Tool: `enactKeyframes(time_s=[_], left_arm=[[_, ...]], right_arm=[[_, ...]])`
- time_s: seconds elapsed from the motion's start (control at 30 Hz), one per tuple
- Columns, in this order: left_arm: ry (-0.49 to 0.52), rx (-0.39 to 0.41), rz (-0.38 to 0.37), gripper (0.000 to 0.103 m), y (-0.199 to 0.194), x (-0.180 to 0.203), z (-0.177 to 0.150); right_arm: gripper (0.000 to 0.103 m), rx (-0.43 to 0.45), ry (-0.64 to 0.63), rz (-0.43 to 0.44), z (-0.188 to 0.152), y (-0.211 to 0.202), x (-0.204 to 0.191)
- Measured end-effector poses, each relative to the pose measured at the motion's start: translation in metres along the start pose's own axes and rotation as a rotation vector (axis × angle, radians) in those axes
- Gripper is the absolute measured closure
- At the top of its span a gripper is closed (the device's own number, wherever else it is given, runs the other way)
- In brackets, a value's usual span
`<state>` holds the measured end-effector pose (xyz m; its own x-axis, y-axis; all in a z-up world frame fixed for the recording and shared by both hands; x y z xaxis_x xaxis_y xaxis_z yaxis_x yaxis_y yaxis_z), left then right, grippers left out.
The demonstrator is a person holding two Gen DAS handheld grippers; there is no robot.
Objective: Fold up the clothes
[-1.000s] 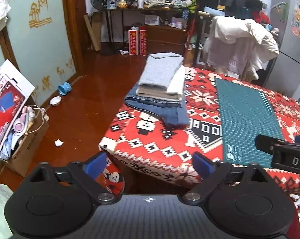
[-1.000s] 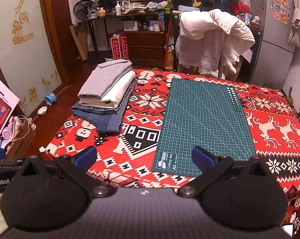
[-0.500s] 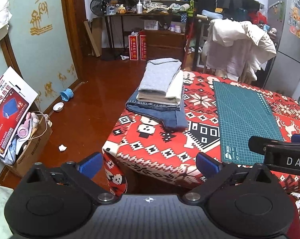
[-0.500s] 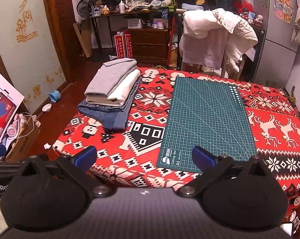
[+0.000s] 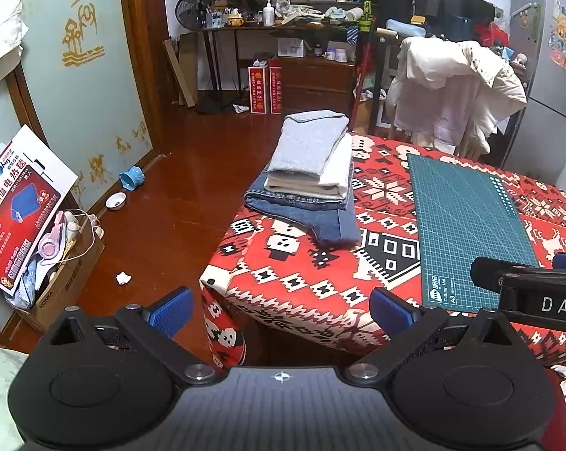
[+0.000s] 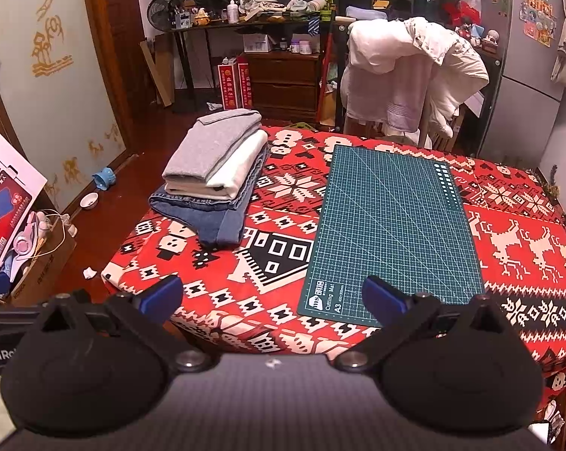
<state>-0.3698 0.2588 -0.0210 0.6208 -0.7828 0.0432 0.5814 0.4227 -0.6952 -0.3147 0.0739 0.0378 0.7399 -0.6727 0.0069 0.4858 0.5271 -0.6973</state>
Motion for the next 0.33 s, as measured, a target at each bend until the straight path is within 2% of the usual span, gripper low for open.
enactKeyframes(time_s=[0.33], left_arm=[[-0.008,-0.006,0.002,0.002,0.0008,-0.0024,-0.0025]], right_arm=[[0.000,-0.004,-0.009,0.004,-0.0012,0.0011,-0.0031]])
Point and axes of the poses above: each gripper's, at about its wrist camera, not at the fingertips, and y roughly the way its jaws point, x to its right, z to its top, the point moved 4 cm from there along y, roughly the way its jaws point, and after that the axes turned 6 degrees about -z, right-handed, at the moved point
